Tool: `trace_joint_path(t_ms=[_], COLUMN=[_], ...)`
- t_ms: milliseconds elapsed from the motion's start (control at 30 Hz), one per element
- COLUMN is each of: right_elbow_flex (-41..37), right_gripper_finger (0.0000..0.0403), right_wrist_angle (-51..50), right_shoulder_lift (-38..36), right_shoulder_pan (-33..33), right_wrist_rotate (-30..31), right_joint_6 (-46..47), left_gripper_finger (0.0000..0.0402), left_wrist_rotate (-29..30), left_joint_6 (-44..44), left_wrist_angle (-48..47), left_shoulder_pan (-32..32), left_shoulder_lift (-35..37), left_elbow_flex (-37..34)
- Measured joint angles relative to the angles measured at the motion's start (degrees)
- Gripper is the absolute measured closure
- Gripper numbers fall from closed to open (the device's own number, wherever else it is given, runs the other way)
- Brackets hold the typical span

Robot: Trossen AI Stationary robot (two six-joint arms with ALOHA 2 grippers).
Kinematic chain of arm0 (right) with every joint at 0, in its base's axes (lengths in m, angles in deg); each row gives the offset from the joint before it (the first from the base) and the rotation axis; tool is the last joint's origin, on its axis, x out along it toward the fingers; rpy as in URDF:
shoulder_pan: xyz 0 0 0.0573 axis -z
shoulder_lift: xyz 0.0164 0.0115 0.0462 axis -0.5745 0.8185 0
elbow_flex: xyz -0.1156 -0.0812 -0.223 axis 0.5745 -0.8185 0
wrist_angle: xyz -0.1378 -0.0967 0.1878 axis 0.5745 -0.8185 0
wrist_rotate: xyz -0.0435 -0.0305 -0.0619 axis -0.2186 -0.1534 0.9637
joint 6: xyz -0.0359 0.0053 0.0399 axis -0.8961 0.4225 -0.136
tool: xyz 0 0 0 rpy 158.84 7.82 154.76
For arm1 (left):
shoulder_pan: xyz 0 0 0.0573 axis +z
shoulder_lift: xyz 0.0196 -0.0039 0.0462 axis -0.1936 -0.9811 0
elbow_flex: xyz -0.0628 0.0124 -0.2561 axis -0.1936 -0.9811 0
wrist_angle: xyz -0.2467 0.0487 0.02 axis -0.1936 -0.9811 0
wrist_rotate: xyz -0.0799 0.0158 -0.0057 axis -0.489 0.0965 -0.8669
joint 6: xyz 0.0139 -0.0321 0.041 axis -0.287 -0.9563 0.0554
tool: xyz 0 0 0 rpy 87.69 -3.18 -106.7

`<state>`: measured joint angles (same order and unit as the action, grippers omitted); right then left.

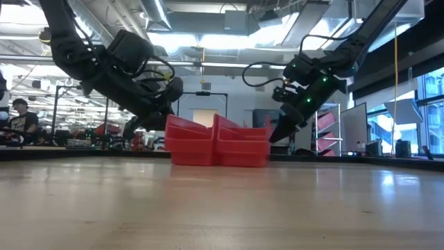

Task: Sort batteries
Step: Adjust the left red bin, then adjust the blue bin

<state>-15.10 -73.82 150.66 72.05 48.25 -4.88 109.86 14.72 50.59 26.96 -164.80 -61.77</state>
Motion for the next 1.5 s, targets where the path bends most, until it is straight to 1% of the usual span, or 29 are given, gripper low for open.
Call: trace_joint_path(t_ms=[67,200,333,500,567,600,667,767,900,1033,1133,1267,1333,1367,1433,1500], right_elbow_flex=[0.4,0.7,0.7,0.8,0.8,0.8,0.8,0.8,0.9,0.9,0.9,0.9,0.9,0.8,0.8,0.8], right_gripper_finger=[0.0244,0.0244,0.0244,0.0244,0.0244,0.0244,0.0244,0.0244,0.0244,0.0244,0.0244,0.0244,0.0244,0.0244,0.0244,0.0244], right_wrist_angle=[0.4,2.0,2.7,2.6,2.5,2.4,2.1,-0.8,-10.2,-24.0,-33.7,-41.7,-43.9,-44.6,-43.8,-39.7], right_shoulder_lift=[0.0,0.0,0.0,0.0,0.0,0.0,-0.5,-3.3,-10.1,-19.7,-26.6,-33.1,-34.9,-35.4,-35.8,-35.5], right_shoulder_pan=[0.1,0.2,0.2,0.1,0.1,0.1,0.1,0.1,0.0,-2.4,-7.3,-16.8,-22.1,-24.7,-28.9,-32.2], right_wrist_rotate=[0.0,0.0,-0.1,-0.5,-0.5,0.1,3.5,8.1,13.4,17.4,17.6,17.6,16.6,14.5,7.0,-1.8], right_joint_6=[-1.2,-4.4,-5.2,-5.8,-6.0,-6.1,-6.1,-5.9,-6.2,-6.4,-7.3,-5.7,-3.4,-2.6,-1.2,5.8], left_gripper_finger=[0.0368,0.0369,0.0369,0.0369,0.0369,0.0369,0.0369,0.0369,0.0369,0.0369,0.0369,0.0369,0.0369,0.0369,0.0369,0.0369], left_wrist_rotate=[0.1,0.2,0.1,4.7,5.1,5.6,7.0,8.8,12.7,15.0,18.5,25.3,27.8,28.9,30.8,32.4], left_joint_6=[0.0,0.3,1.2,2.8,3.2,3.3,3.8,7.5,13.0,16.8,16.0,13.2,11.1,10.4,8.3,7.2], left_wrist_angle=[1.4,1.2,1.3,0.2,0.1,-0.3,-1.4,-3.8,-9.0,-16.6,-21.9,-26.3,-28.0,-29.0,-29.7,-30.5], left_shoulder_pan=[-0.4,-1.4,-2.2,-3.5,-3.4,-3.3,-3.3,-4.6,-8.1,-12.9,-18.1,-25.9,-29.1,-30.4,-32.7,-34.6], left_shoulder_lift=[-0.7,-0.8,-0.7,-0.1,0.1,0.4,1.3,4.1,9.6,14.8,17.0,17.0,16.7,16.6,16.5,16.4], left_elbow_flex=[0.1,0.6,0.8,0.9,0.9,0.9,0.9,0.9,0.9,0.9,0.9,0.9,0.9,0.9,0.9,0.9])
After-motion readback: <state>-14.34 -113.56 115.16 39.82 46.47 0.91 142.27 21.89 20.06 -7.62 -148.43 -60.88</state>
